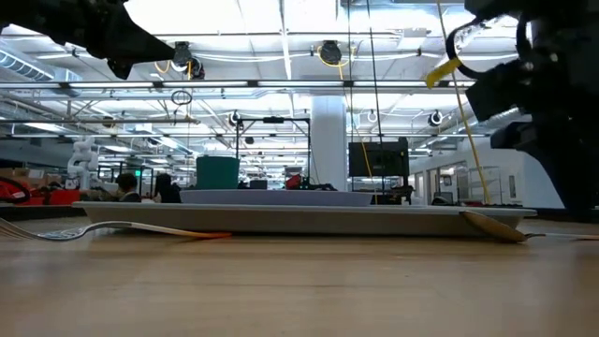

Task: Pick and place plate/cup/fork/spoon on tray
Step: Put the orange spoon on the gray serving tray to the right of the violet plate

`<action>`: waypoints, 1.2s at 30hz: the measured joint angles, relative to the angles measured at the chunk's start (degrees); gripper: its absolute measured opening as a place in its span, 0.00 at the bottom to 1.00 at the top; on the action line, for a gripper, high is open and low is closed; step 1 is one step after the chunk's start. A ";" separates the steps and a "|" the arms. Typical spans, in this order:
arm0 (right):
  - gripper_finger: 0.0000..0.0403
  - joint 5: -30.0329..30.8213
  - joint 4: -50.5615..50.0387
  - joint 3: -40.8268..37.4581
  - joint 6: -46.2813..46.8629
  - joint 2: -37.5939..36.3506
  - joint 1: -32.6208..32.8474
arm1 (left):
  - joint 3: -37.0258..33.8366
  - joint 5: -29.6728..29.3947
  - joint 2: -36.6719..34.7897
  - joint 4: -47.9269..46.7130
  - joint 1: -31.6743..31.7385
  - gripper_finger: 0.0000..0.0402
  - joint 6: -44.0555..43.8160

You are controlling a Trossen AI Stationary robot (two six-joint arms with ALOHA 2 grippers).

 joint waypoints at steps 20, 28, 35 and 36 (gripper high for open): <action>0.25 0.56 1.88 -1.50 -1.48 -0.02 0.00 | 0.00 -0.14 0.00 0.09 0.00 0.02 -0.09; 0.24 4.58 3.12 -1.77 -3.11 0.00 0.00 | -0.01 -0.34 0.00 0.07 0.00 0.02 -0.28; 0.24 4.61 9.92 -5.38 -3.22 -0.12 -0.01 | 0.00 -0.35 0.00 -0.47 0.00 0.02 -0.43; 0.24 4.62 10.67 -6.05 -2.92 -0.24 0.00 | 0.00 -0.37 0.00 -0.71 0.00 0.02 -0.42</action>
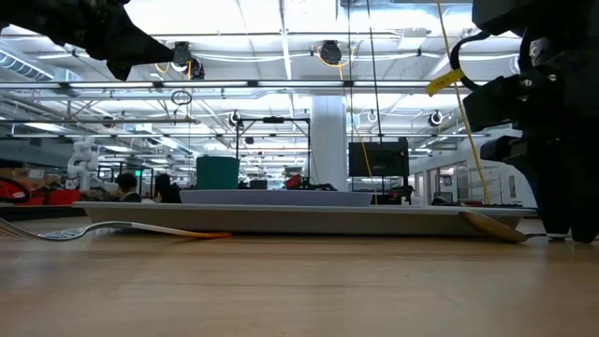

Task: Pick and place plate/cup/fork/spoon on tray
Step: Put the orange spoon on the gray serving tray to the right of the violet plate

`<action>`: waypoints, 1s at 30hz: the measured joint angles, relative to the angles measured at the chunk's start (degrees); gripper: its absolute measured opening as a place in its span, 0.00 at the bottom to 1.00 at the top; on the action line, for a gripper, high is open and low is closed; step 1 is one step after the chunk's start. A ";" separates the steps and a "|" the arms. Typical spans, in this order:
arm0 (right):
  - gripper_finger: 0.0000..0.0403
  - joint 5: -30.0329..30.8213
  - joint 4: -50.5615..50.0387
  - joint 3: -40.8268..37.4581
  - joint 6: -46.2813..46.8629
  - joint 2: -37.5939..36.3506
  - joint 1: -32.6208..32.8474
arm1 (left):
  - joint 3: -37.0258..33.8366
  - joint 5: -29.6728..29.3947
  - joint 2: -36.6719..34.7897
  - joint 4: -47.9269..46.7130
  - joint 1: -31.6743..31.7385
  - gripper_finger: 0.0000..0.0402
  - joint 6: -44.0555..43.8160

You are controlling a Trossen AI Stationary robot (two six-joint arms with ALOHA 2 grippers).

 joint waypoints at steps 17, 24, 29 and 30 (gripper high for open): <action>0.02 -1.63 1.14 -1.71 -0.12 0.09 2.65 | 0.00 -0.01 0.00 -0.29 0.00 0.02 0.24; 0.00 -5.42 0.55 1.68 -2.59 0.40 4.25 | 0.00 -0.01 0.00 -0.29 0.00 0.02 -0.13; 0.00 -7.05 -0.12 7.68 -4.48 0.33 5.05 | 0.00 -0.01 0.00 -0.24 0.00 0.02 -0.56; 0.00 -5.93 -0.64 8.86 -4.64 0.35 5.01 | 0.00 -0.01 0.00 -0.21 0.00 0.02 -0.62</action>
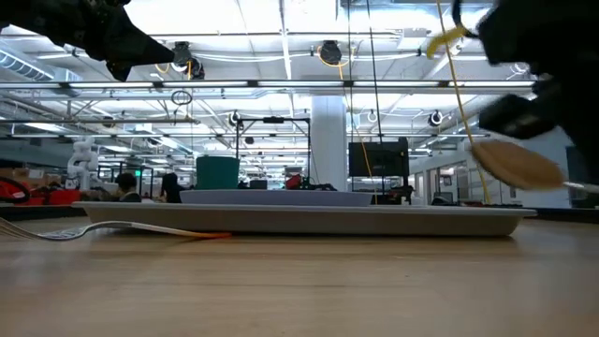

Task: Pick and place plate/cup/fork/spoon on tray
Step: Put the orange spoon on the gray serving tray to the right of the violet plate

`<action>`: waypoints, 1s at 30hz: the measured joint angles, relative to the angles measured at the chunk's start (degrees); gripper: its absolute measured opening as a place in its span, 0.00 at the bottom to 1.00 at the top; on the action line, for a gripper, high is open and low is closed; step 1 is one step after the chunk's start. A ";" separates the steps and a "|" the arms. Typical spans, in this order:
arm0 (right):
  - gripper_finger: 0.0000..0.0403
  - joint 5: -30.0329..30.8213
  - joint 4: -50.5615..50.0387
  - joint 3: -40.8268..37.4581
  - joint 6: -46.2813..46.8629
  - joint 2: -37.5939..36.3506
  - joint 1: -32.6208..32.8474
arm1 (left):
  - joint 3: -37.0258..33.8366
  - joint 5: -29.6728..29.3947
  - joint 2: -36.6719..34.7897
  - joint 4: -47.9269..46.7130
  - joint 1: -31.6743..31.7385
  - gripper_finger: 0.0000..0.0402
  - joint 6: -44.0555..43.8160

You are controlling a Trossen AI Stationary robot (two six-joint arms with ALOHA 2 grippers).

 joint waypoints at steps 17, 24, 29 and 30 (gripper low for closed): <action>0.00 10.81 -6.37 7.59 19.19 -0.36 -17.95 | 0.00 0.04 0.00 -0.66 -0.20 0.02 0.36; 0.00 6.11 -5.98 7.61 23.39 -0.55 -25.23 | 0.00 -0.43 0.00 -2.14 -0.20 0.02 -1.29; 0.00 5.98 -9.34 7.61 25.80 -0.55 -27.80 | 0.00 -1.60 -0.04 -2.00 -0.15 0.02 -1.84; 0.00 6.19 -9.90 7.61 28.15 -0.55 -28.10 | 0.00 -1.60 -0.07 -2.09 -0.15 0.02 -1.74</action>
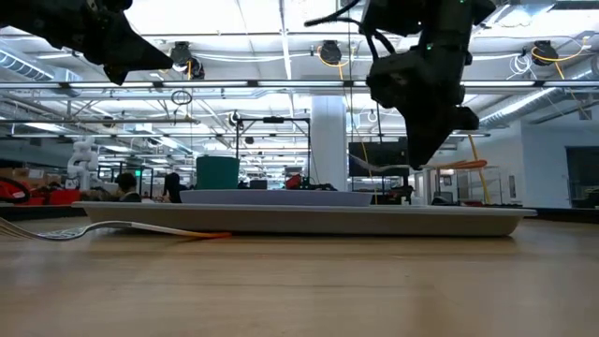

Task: Pick and place plate/cup/fork/spoon on tray
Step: Put the orange spoon on the gray serving tray to the right of the violet plate

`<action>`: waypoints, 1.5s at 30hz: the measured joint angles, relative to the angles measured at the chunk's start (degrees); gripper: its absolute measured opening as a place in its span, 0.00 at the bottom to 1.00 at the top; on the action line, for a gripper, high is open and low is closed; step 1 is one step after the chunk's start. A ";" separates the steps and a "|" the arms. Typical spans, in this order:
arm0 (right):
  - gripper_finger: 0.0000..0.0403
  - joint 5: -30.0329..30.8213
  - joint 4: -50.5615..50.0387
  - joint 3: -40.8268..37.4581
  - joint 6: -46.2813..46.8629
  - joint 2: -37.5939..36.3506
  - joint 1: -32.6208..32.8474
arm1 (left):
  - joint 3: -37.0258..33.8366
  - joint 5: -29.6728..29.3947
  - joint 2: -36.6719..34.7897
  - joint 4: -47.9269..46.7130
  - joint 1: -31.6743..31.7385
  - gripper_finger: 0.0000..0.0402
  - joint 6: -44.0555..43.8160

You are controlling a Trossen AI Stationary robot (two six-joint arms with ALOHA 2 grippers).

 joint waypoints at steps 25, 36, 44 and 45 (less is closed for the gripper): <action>0.00 7.26 5.39 -9.19 36.81 0.00 -5.03 | 0.02 -2.11 -0.18 17.90 0.04 0.02 10.01; 0.00 7.31 7.05 -9.42 37.40 4.65 -5.32 | 0.02 0.15 -4.41 15.72 -0.04 0.02 11.72; 0.00 7.59 7.18 -9.35 36.61 5.72 -5.84 | 0.02 1.15 -5.99 15.15 -0.04 0.02 11.63; 0.00 8.01 7.08 -9.39 36.59 5.48 -5.84 | 0.02 1.28 -5.99 15.07 -0.04 0.02 11.62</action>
